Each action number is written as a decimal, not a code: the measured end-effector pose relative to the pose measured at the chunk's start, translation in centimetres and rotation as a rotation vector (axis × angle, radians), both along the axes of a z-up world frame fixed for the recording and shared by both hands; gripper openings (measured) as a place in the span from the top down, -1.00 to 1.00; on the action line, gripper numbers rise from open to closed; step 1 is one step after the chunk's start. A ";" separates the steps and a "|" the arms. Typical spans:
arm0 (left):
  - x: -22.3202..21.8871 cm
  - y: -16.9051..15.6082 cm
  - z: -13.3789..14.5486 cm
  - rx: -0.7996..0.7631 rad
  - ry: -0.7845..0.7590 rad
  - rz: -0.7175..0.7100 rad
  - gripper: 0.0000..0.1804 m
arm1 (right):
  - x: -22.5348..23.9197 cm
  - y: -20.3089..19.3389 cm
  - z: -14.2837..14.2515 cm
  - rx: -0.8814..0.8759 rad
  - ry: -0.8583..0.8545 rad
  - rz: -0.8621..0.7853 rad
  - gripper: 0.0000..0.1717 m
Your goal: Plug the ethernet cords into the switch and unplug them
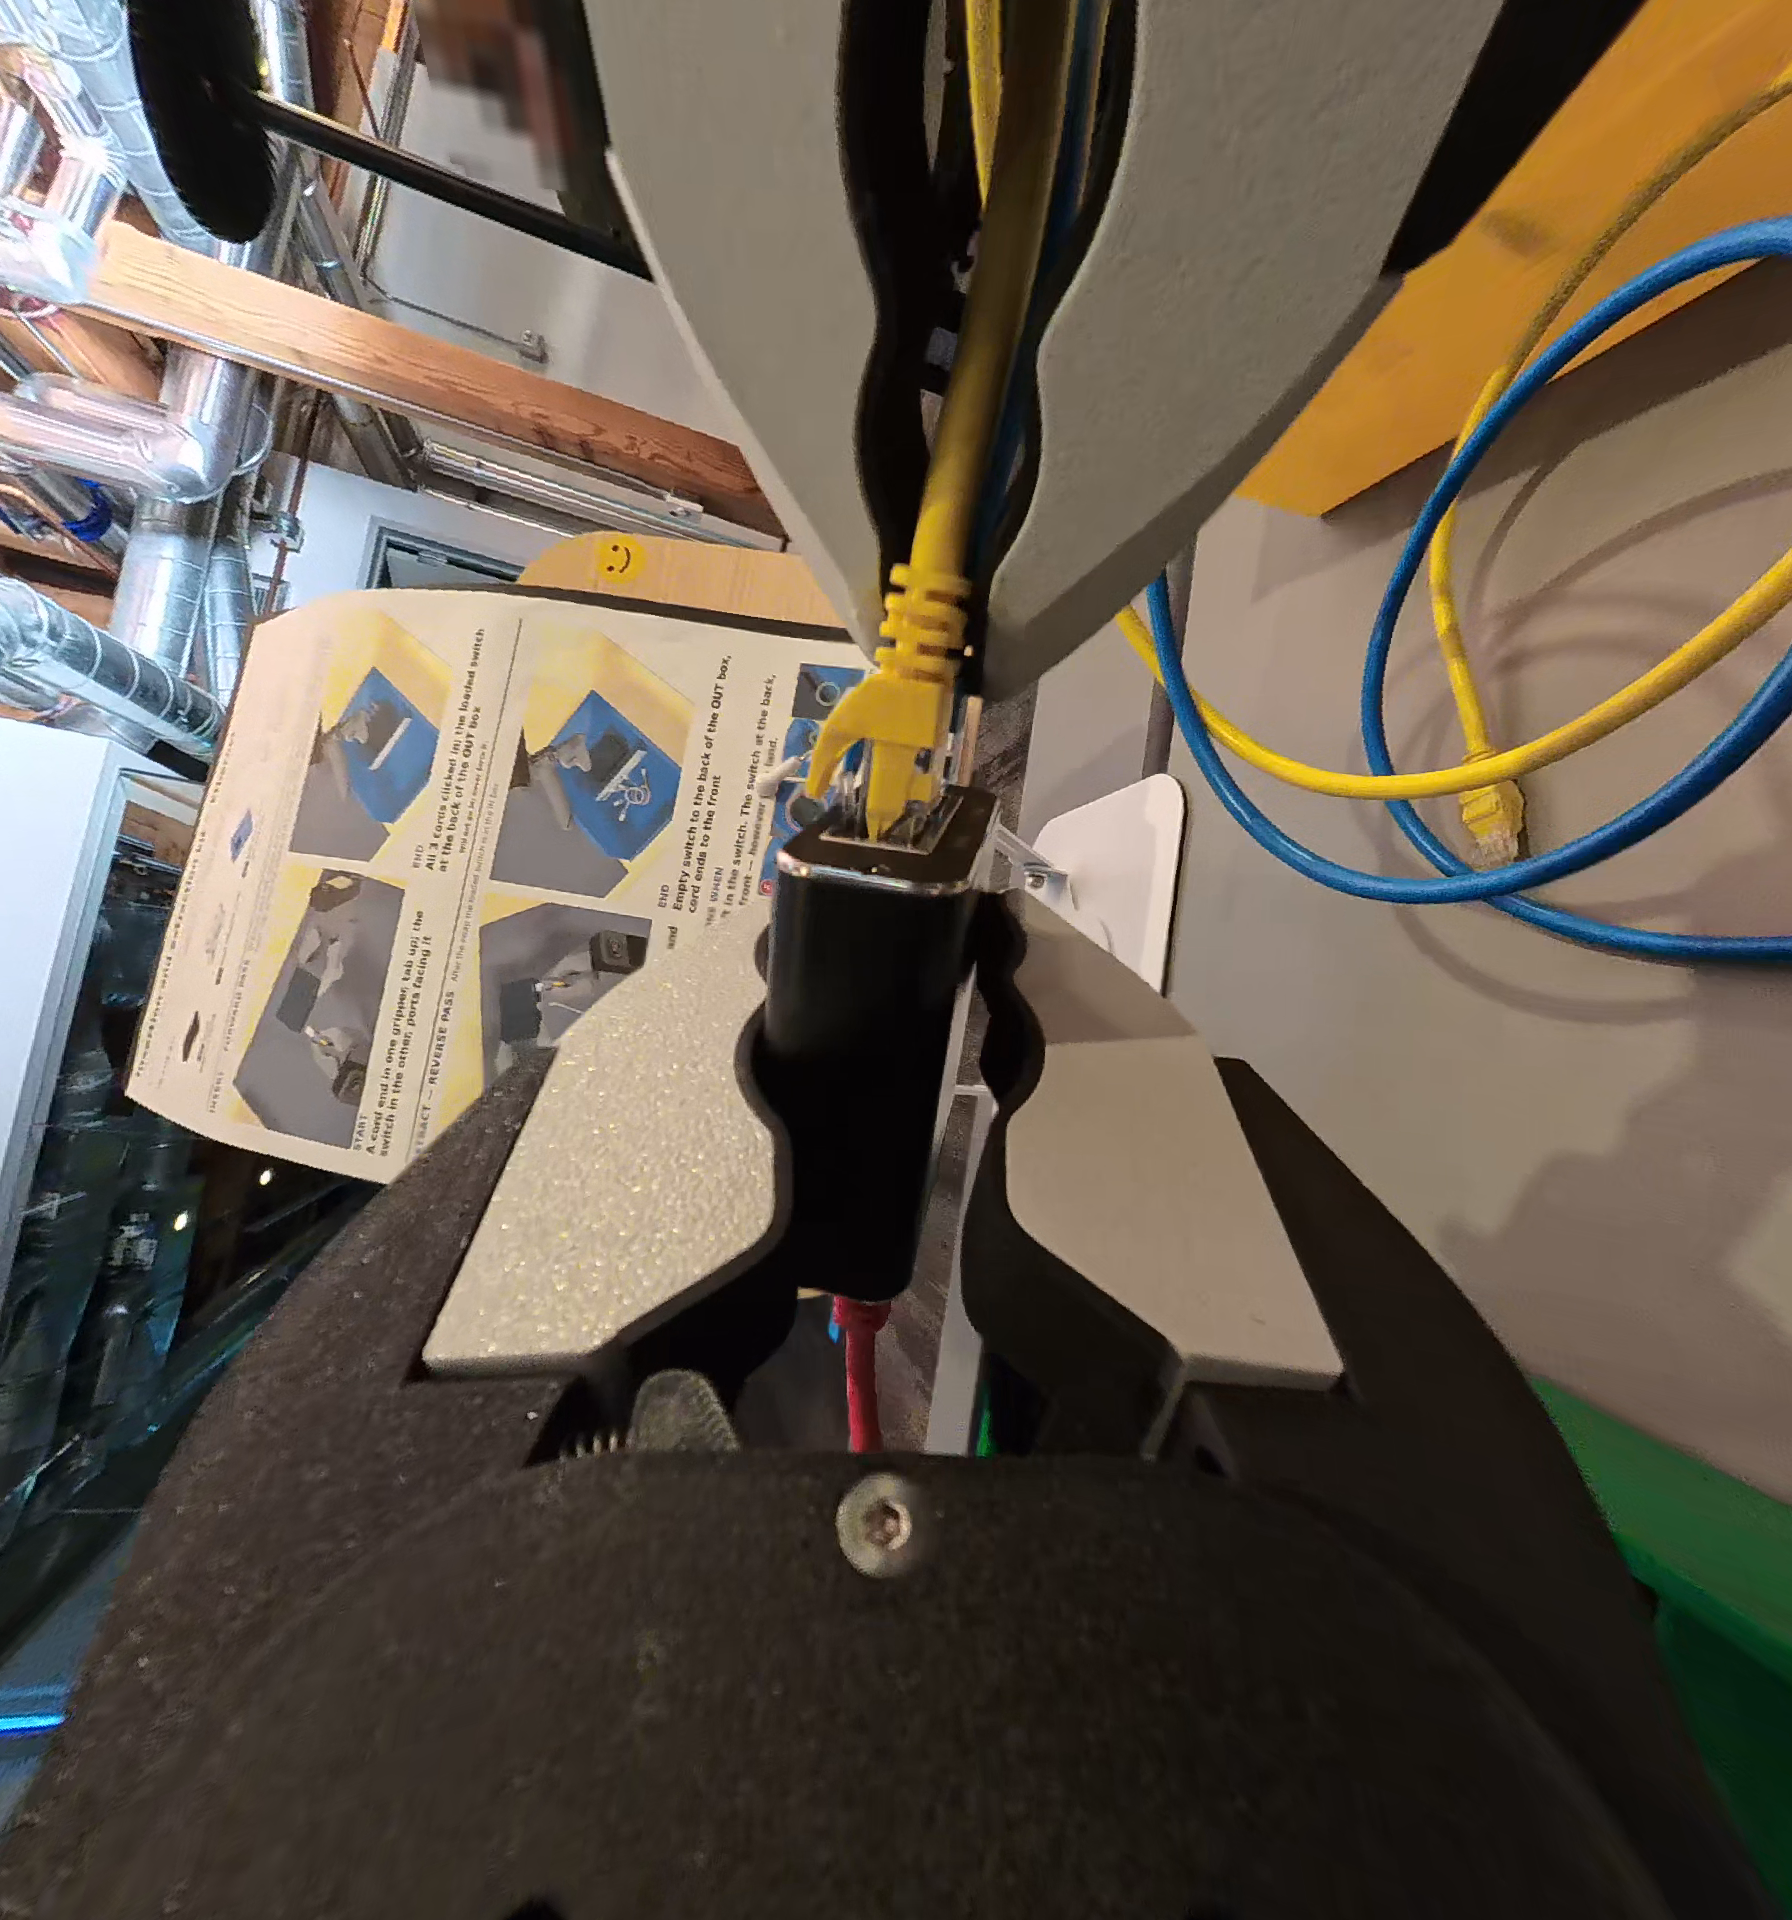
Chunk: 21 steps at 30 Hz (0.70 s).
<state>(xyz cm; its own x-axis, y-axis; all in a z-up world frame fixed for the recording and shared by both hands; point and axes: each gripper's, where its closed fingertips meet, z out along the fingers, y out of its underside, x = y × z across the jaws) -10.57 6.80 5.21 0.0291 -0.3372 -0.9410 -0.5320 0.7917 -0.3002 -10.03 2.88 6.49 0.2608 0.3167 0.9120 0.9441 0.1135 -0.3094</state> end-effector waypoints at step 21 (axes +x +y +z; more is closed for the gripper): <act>-0.6 -0.7 1.0 0.092 -0.006 0.015 0.68 | 0.8 -0.6 0.9 0.046 -0.086 -0.088 0.89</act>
<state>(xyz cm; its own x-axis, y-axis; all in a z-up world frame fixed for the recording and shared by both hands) -11.15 6.08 6.24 0.0395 -0.2489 -0.9677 -0.5422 0.8081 -0.2300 -9.25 2.25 7.35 0.2057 0.2531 0.9453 0.9740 0.0409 -0.2229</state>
